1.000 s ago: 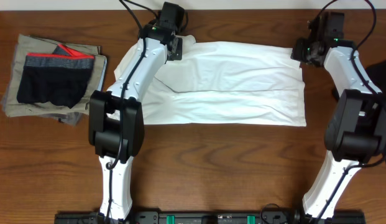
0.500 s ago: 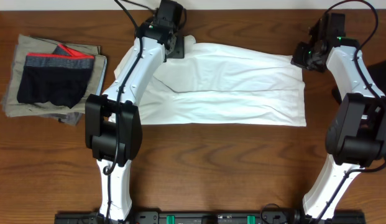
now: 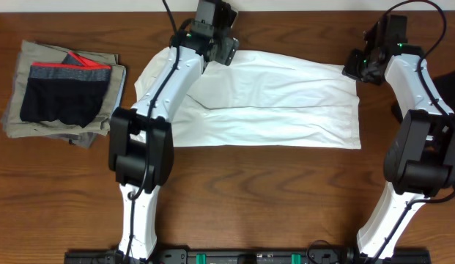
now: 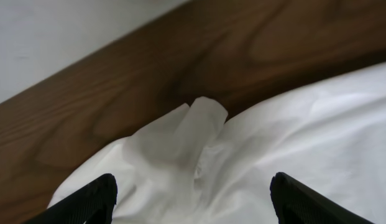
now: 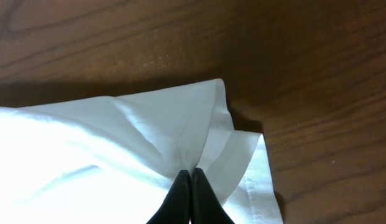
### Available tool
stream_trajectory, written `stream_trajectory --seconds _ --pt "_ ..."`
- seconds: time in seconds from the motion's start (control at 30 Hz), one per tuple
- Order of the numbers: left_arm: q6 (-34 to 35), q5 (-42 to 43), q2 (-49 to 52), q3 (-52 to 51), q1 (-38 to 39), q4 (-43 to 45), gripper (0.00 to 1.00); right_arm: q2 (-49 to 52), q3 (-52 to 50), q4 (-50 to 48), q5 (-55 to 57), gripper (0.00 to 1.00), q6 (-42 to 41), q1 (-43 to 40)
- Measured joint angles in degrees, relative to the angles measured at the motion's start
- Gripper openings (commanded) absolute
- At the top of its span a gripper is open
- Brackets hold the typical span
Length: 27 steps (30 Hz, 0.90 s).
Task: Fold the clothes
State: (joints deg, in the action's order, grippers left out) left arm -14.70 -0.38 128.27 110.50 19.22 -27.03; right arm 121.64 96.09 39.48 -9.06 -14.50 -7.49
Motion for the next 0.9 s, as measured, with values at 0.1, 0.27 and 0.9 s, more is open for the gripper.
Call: stream_trajectory --seconds 0.1,0.27,0.9 --pt "-2.21 -0.02 2.6 0.0 -0.11 1.27 0.8 0.0 0.0 0.07 -0.02 0.01 0.0 0.0" --pt "-4.63 -0.02 6.34 0.0 -0.37 4.59 0.76 0.0 0.0 0.09 -0.13 0.01 0.0 0.0" --pt "-6.56 0.0 7.54 0.0 -2.25 9.46 0.61 0.0 0.0 0.11 -0.42 0.01 0.02 0.0"
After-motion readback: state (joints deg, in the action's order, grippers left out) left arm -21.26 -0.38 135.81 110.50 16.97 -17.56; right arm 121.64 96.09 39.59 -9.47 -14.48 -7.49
